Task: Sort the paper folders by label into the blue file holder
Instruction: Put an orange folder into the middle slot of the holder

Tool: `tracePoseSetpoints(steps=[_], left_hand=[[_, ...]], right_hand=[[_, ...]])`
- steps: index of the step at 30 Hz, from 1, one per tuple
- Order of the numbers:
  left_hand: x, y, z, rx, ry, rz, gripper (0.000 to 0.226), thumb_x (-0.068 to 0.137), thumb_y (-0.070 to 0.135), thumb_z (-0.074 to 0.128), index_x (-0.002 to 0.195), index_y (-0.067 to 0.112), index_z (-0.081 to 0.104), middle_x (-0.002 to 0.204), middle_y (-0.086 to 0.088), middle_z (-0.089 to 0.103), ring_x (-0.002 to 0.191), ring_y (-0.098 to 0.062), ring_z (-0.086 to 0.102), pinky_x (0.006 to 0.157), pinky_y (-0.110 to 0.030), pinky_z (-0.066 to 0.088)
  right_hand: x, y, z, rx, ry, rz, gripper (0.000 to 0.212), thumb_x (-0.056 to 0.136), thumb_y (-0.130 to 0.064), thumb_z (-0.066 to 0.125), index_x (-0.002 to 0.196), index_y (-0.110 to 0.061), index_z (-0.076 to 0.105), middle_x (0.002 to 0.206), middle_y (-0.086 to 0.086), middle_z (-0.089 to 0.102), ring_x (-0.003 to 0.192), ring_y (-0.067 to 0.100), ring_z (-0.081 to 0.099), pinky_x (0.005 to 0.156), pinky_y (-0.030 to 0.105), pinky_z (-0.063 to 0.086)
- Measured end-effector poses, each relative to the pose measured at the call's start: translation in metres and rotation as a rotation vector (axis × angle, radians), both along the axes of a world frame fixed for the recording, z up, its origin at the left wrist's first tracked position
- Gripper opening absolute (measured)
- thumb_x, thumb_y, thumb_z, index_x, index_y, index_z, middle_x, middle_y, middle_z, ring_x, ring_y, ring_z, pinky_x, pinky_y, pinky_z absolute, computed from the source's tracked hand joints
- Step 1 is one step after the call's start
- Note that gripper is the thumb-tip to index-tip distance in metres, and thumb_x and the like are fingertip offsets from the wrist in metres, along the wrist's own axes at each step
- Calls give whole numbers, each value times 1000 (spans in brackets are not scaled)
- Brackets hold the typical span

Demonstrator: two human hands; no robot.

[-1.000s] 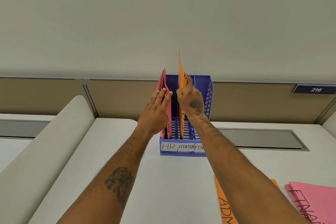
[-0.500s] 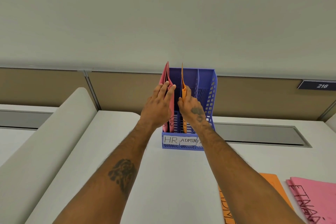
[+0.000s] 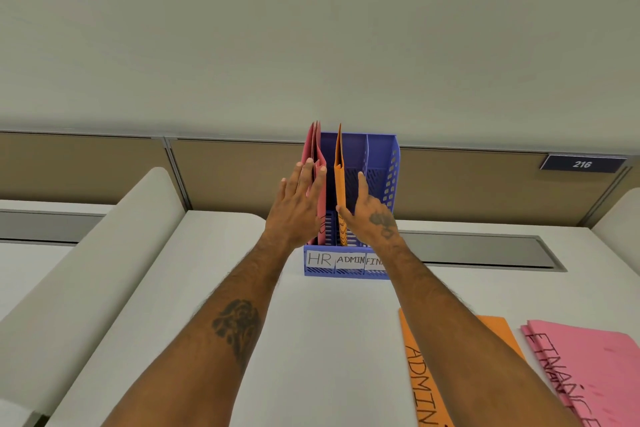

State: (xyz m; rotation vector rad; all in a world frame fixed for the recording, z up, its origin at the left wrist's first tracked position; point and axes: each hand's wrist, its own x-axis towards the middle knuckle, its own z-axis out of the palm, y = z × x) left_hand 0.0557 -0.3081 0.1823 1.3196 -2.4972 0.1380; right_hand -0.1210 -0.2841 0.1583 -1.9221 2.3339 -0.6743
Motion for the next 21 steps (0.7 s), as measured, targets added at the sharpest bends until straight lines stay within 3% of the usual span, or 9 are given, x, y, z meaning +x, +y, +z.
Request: tracePoseSetpoints(steps=[4, 8, 13, 18, 21], left_hand=[[9, 21, -8, 20, -18, 13, 97, 93, 37, 56, 155, 21, -17, 163, -9, -23, 150, -27, -21, 122, -52, -1], [18, 41, -20, 46, -30, 20, 98, 94, 49, 53, 154, 22, -20, 163, -10, -21, 150, -28, -20, 123, -54, 0], [26, 66, -39, 35, -61, 40, 99, 94, 63, 43, 146, 28, -33, 157, -4, -34, 148, -26, -27, 120, -52, -7], [29, 86, -56, 42, -62, 24, 89, 94, 70, 27, 146, 32, -34, 159, -3, -32, 147, -25, -29, 118, -52, -12], [26, 97, -64, 63, -45, 2, 88, 93, 71, 25, 149, 31, -29, 160, -4, -30, 145, -23, -32, 117, -52, -14]], right_hand=[[0, 33, -12, 68, 37, 65, 85, 94, -61, 37, 153, -20, -6, 156, 18, 23, 135, 34, 39, 99, 51, 46], [2, 64, -28, 104, 134, 61, 82, 91, -68, 25, 154, -24, -5, 161, 15, -2, 148, 34, 5, 113, 55, 27], [4, 99, -40, 111, 178, 28, 100, 68, -83, -10, 153, -30, -6, 161, 11, -11, 148, 31, -7, 116, 55, 10], [2, 126, -49, 133, 171, 7, 86, 82, -77, 11, 153, -31, -3, 161, 11, -12, 148, 30, -11, 115, 58, 4], [-1, 144, -56, 133, 197, -11, 88, 80, -80, 7, 153, -32, -3, 161, 12, -9, 148, 31, -8, 115, 59, 6]])
